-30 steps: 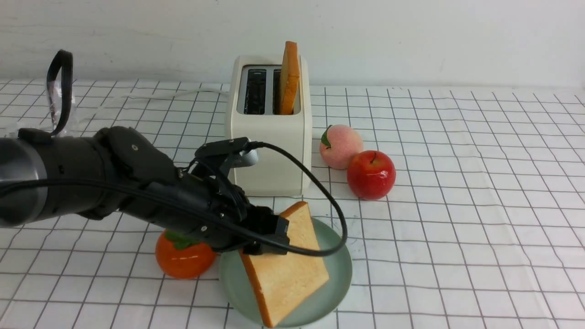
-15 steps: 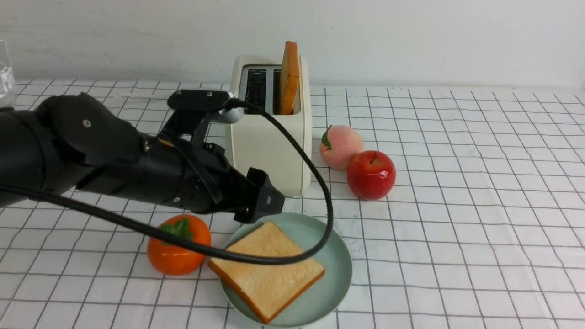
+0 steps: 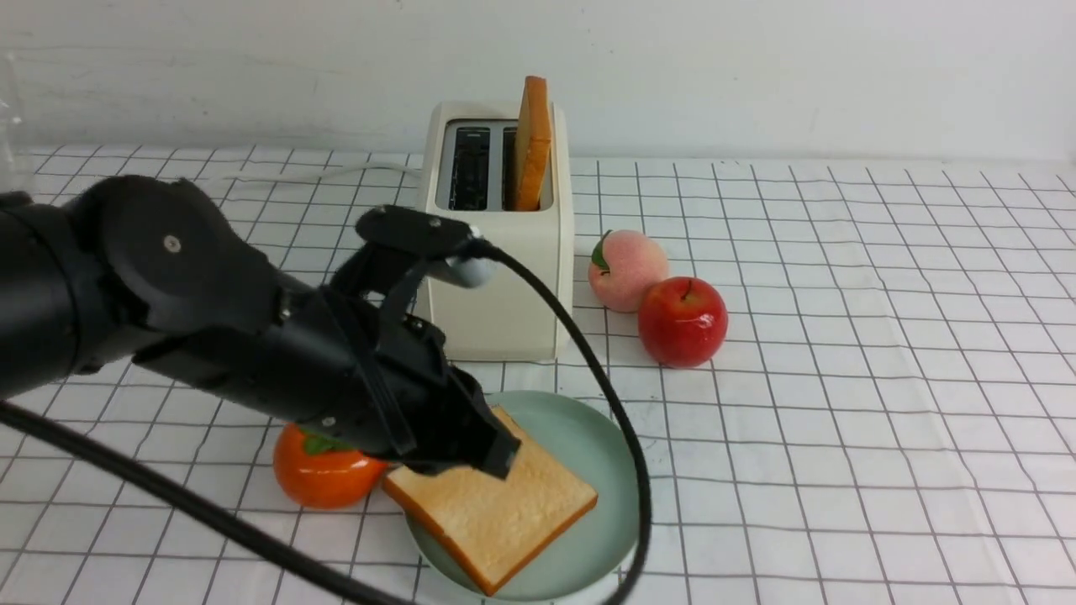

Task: Take toasted bread from bread machine on white checkered table place on plate.
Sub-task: 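Grasp the toast slice in the toaster and pull it up out of the slot with the right gripper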

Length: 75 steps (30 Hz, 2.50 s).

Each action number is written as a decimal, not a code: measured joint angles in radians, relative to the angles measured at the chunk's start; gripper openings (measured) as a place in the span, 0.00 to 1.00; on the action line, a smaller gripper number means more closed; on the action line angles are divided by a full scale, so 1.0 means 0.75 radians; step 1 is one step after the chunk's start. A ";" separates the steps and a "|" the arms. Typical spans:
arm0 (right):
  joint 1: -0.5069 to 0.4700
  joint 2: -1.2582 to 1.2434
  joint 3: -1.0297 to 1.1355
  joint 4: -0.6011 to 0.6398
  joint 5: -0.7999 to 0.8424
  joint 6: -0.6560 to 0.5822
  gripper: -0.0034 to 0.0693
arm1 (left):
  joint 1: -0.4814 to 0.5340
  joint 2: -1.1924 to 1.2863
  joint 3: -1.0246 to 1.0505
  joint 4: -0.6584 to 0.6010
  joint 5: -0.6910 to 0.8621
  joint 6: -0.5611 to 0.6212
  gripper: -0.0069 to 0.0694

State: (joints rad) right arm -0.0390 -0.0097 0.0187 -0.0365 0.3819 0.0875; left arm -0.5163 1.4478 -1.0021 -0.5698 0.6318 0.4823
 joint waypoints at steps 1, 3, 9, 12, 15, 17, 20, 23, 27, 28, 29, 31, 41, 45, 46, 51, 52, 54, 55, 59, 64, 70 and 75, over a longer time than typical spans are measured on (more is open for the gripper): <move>0.000 0.000 0.000 0.000 0.000 0.000 0.38 | -0.034 0.000 0.000 0.044 0.000 -0.064 0.07; 0.000 0.000 0.000 0.000 0.000 0.000 0.38 | -0.086 0.000 0.000 0.137 0.000 -0.170 0.07; 0.000 0.000 0.000 0.000 0.000 0.000 0.38 | -0.131 0.000 0.000 0.435 0.030 -0.552 0.07; 0.000 0.000 0.000 0.000 0.000 0.000 0.38 | -0.131 -0.009 0.001 0.586 0.044 -0.687 0.07; 0.000 0.000 0.000 0.000 0.000 0.000 0.38 | -0.131 -0.054 0.004 0.667 0.027 -0.727 0.07; 0.000 0.000 0.000 0.000 0.000 0.000 0.38 | -0.131 -0.114 0.004 0.687 -0.008 -0.747 0.07; 0.000 0.000 0.000 0.000 0.000 0.000 0.38 | -0.131 -0.222 0.008 0.692 -0.050 -0.765 0.07; 0.000 0.000 0.000 0.000 0.000 0.000 0.38 | -0.131 -0.452 0.075 0.692 -0.178 -0.793 0.07; 0.000 0.000 0.000 0.000 0.000 0.000 0.38 | -0.131 -0.776 0.259 0.692 -0.393 -0.832 0.07; 0.000 0.000 0.000 0.000 0.000 0.000 0.38 | -0.131 -0.869 0.319 0.691 -0.442 -0.840 0.07; 0.000 0.000 0.000 0.006 -0.004 0.000 0.38 | -0.131 -0.961 0.370 0.689 -0.473 -0.845 0.07; 0.000 0.000 0.002 0.056 -0.031 0.010 0.38 | -0.131 -1.143 0.503 0.680 -0.527 -0.853 0.07; 0.000 0.000 0.010 0.566 -0.293 0.136 0.38 | -0.131 -1.643 1.023 0.584 -0.665 -0.912 0.07; 0.000 0.000 0.002 0.689 -0.347 0.137 0.35 | -0.131 -1.635 0.996 0.577 -0.649 -0.916 0.07; 0.000 0.000 -0.025 0.707 -0.299 0.137 0.33 | -0.131 -1.622 0.974 0.577 -0.623 -0.916 0.07; 0.040 0.177 -0.346 0.727 0.094 0.031 0.19 | -0.131 -1.562 0.892 0.576 -0.570 -0.916 0.07; 0.053 0.253 -0.438 0.727 0.207 -0.025 0.16 | -0.131 -1.558 0.888 0.579 -0.571 -0.916 0.07; 0.069 0.431 -0.631 0.727 0.478 -0.142 0.12 | -0.131 -1.557 0.886 0.587 -0.570 -0.914 0.07; 0.071 0.509 -0.708 0.727 0.580 -0.168 0.12 | -0.131 -1.557 0.886 0.588 -0.568 -0.914 0.07; 0.071 0.902 -1.054 0.714 0.965 -0.262 0.12 | -0.131 -1.557 0.884 0.588 -0.565 -0.914 0.07; 0.134 1.240 -1.340 0.685 1.058 -0.277 0.12 | -0.131 -1.557 0.884 0.587 -0.565 -0.914 0.07; 0.549 1.720 -1.821 0.432 1.018 -0.063 0.12 | -0.131 -1.557 0.884 0.587 -0.565 -0.914 0.07; 0.823 2.081 -2.257 0.069 1.001 0.205 0.15 | -0.131 -1.557 0.884 0.587 -0.565 -0.913 0.07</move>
State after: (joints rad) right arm 0.5786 1.5512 -1.6743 0.0155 1.1329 0.2413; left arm -0.6143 0.2802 -0.3391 -0.1296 0.2080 -0.2024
